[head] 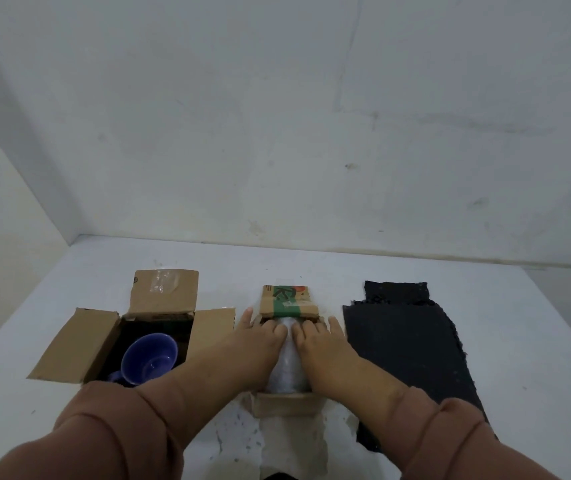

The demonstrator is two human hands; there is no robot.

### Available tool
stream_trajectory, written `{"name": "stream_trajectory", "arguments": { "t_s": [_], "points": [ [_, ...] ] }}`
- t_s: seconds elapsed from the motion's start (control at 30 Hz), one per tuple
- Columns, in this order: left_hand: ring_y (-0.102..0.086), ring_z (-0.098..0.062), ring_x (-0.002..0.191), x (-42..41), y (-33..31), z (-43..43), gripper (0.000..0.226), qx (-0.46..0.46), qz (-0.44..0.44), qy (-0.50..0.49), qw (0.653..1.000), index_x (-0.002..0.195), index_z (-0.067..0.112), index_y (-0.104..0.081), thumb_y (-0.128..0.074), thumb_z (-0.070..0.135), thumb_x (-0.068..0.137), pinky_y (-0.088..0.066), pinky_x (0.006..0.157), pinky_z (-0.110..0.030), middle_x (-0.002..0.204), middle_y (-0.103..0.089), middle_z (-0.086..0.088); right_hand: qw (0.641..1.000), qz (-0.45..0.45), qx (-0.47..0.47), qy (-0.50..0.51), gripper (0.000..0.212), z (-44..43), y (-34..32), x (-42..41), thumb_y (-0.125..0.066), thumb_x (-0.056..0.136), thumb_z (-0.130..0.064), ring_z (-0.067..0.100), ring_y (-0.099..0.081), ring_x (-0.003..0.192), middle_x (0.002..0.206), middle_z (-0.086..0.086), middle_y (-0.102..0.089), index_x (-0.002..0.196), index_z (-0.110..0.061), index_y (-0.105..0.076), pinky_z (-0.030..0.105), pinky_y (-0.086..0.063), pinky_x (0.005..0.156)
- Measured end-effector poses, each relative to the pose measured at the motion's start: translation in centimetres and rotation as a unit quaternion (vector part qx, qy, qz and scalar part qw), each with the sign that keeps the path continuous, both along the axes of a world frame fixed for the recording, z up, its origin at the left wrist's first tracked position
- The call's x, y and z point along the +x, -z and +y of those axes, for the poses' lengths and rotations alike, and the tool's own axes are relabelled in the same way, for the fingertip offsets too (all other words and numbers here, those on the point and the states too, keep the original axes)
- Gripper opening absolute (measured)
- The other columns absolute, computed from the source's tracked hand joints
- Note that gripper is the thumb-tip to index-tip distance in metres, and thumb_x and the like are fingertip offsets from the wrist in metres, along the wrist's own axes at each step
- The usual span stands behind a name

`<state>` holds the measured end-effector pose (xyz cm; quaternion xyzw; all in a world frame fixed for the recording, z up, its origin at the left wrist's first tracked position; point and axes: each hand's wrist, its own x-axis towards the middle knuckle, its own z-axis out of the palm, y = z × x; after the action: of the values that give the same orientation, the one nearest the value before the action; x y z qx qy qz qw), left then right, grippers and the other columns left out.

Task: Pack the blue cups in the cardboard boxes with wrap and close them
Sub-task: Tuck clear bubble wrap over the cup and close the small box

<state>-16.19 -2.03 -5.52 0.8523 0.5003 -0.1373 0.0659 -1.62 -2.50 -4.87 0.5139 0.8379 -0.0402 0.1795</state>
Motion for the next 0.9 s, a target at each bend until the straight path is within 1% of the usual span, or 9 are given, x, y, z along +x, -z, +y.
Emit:
{"name": "stream_trajectory", "arguments": {
  "t_s": [0.1, 0.17, 0.27, 0.4, 0.6, 0.73, 0.77, 0.83, 0.9],
  "points": [
    [-0.031, -0.026, 0.135, -0.6, 0.0, 0.0, 0.085, -0.031, -0.036, -0.008, 0.999, 0.14, 0.013, -0.021, -0.073, 0.026, 0.074, 0.002, 0.115, -0.051, 0.143, -0.037, -0.009, 0.988, 0.047, -0.141, 0.044, 0.097, 1.2, -1.3, 0.9, -0.066, 0.075, -0.029, 0.029, -0.024, 0.137, 0.147, 0.009, -0.024, 0.147, -0.022, -0.001, 0.058, 0.001, 0.113],
    [-0.028, -0.026, 0.137, -0.4, -0.7, 0.5, 0.097, -0.082, -0.052, -0.031, 0.995, 0.145, 0.015, -0.011, -0.073, 0.034, 0.073, 0.001, 0.116, -0.049, 0.147, -0.033, -0.008, 0.977, 0.072, -0.188, 0.066, 0.103, 2.1, -2.3, 1.0, -0.069, 0.071, -0.037, 0.028, -0.026, 0.138, 0.149, 0.005, -0.022, 0.147, -0.029, 0.001, 0.06, 0.002, 0.112],
    [-0.03, -0.026, 0.136, 0.4, -1.6, 1.0, 0.103, -0.121, -0.034, -0.06, 0.99, 0.148, 0.015, -0.006, -0.074, 0.039, 0.073, -0.002, 0.116, -0.047, 0.147, -0.034, -0.008, 0.988, 0.02, -0.149, 0.035, 0.106, 2.3, -2.4, 0.1, -0.071, 0.066, -0.052, 0.029, -0.036, 0.13, 0.142, 0.005, -0.031, 0.146, -0.027, -0.006, 0.063, 0.0, 0.11],
    [-0.034, -0.029, 0.13, 1.1, -0.8, 0.5, 0.092, -0.006, 0.061, -0.009, 0.998, 0.145, 0.008, -0.018, -0.071, 0.035, 0.074, -0.009, 0.115, -0.049, 0.141, -0.036, -0.012, 0.997, -0.045, -0.065, -0.01, 0.094, 2.0, -1.7, -1.1, -0.072, 0.066, -0.047, 0.03, -0.037, 0.125, 0.134, 0.009, -0.039, 0.14, -0.016, -0.024, 0.063, -0.005, 0.109],
    [-0.037, -0.03, 0.127, 1.1, 0.3, 0.4, 0.081, 0.061, 0.084, 0.019, 0.994, 0.144, 0.004, -0.023, -0.064, 0.029, 0.078, 0.002, 0.115, -0.053, 0.136, -0.041, -0.015, 0.998, -0.039, -0.032, -0.029, 0.096, 1.6, -1.2, -0.7, -0.069, 0.069, -0.047, 0.03, -0.034, 0.128, 0.138, 0.011, -0.036, 0.142, -0.012, -0.019, 0.062, -0.004, 0.109],
    [-0.034, -0.028, 0.13, 0.0, -0.4, 0.9, 0.094, 0.015, 0.041, 0.039, 0.998, 0.146, 0.005, -0.018, -0.068, 0.04, 0.075, -0.005, 0.116, -0.046, 0.142, -0.038, -0.013, 0.997, -0.037, -0.051, -0.043, 0.104, 1.7, -1.4, 0.5, -0.067, 0.074, -0.045, 0.03, -0.031, 0.133, 0.145, 0.009, -0.028, 0.148, -0.016, 0.0, 0.063, 0.006, 0.109],
    [-0.035, -0.028, 0.128, -0.2, -0.8, 1.2, 0.09, -0.001, 0.028, 0.039, 0.999, 0.144, 0.007, -0.024, -0.07, 0.041, 0.074, -0.012, 0.115, -0.044, 0.141, -0.039, -0.012, 0.997, -0.045, -0.051, -0.049, 0.104, 1.7, -1.4, 0.6, -0.066, 0.075, -0.043, 0.031, -0.031, 0.133, 0.146, 0.01, -0.027, 0.148, -0.015, 0.002, 0.063, 0.006, 0.109],
    [-0.04, -0.029, 0.117, -0.7, -1.4, 1.6, 0.071, 0.03, 0.041, 0.046, 0.998, 0.131, 0.01, -0.045, -0.071, 0.042, 0.074, -0.022, 0.109, -0.044, 0.132, -0.047, -0.012, 0.996, -0.05, -0.04, -0.057, 0.1, 1.6, -1.3, 0.7, -0.064, 0.078, -0.04, 0.031, -0.031, 0.133, 0.147, 0.011, -0.027, 0.148, -0.013, 0.002, 0.062, 0.004, 0.11],
    [-0.039, -0.033, 0.114, -1.0, -1.7, 1.6, 0.061, 0.081, 0.095, 0.047, 0.991, 0.12, 0.009, -0.056, -0.069, 0.046, 0.074, -0.016, 0.109, -0.054, 0.125, -0.051, -0.014, 0.997, -0.04, -0.022, -0.055, 0.093, 1.4, -1.2, 0.5, -0.062, 0.079, -0.038, 0.03, -0.032, 0.132, 0.144, 0.011, -0.031, 0.148, -0.012, -0.004, 0.06, -0.001, 0.111]
  ]
}}
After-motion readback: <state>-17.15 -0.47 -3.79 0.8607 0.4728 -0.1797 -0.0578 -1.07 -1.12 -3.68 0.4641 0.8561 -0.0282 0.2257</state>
